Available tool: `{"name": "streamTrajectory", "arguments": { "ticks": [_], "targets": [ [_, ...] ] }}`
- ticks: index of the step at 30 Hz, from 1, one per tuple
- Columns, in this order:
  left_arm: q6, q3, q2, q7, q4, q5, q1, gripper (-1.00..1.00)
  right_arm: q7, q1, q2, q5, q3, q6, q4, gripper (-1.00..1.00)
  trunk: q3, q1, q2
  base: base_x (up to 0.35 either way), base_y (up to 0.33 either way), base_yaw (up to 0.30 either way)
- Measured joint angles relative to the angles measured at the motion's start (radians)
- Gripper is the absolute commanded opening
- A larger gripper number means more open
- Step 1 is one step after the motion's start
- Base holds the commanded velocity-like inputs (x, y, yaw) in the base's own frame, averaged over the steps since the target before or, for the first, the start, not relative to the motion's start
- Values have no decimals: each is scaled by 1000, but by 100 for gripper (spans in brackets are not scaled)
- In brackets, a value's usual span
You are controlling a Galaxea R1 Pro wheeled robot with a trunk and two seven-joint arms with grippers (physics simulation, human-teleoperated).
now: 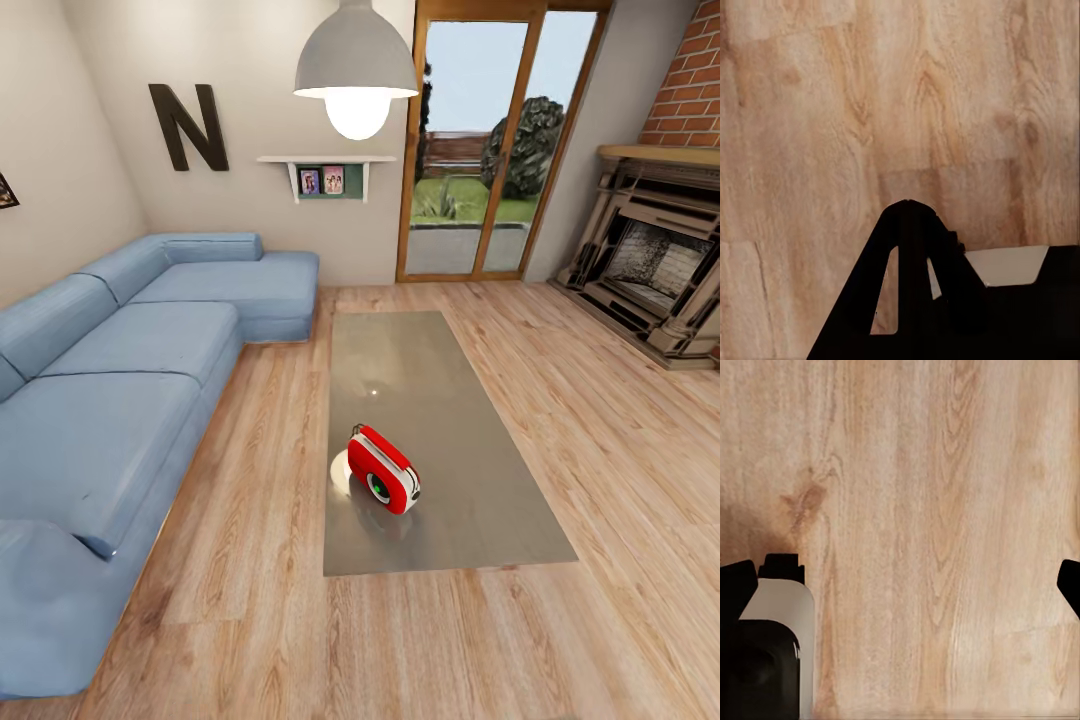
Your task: Turn on the radio receiver that's on the table in the living room.
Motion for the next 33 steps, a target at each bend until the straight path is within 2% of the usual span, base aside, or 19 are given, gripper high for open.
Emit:
{"name": "streamTrajectory", "arguments": {
  "ticks": [3,7,16,28,31,33],
  "targets": [
    [-14,3,23,-25,-1,-25,10,-100,-2,0,3,-3,1,0,0,100,0,0,0,0,0,0],
    [-18,3,35,-30,-2,-33,12,-100,-2,1,4,-5,0,1,-1,100,0,0,0,0,0,0],
    [-20,1,41,-32,-2,-38,13,-100,-2,1,4,-5,1,1,-1,100,0,0,0,0,0,0],
    [-22,1,40,-32,-2,-41,13,-100,-2,1,4,-6,1,1,0,100,0,0,0,0,0,0],
    [-21,0,32,-36,-2,-40,13,-100,-2,1,4,-6,1,1,0,100,0,0,0,0,0,0],
    [-15,0,11,-42,-1,-37,14,-100,-2,1,4,-5,1,1,0,100,0,0,0,0,0,0]
  ]
}}
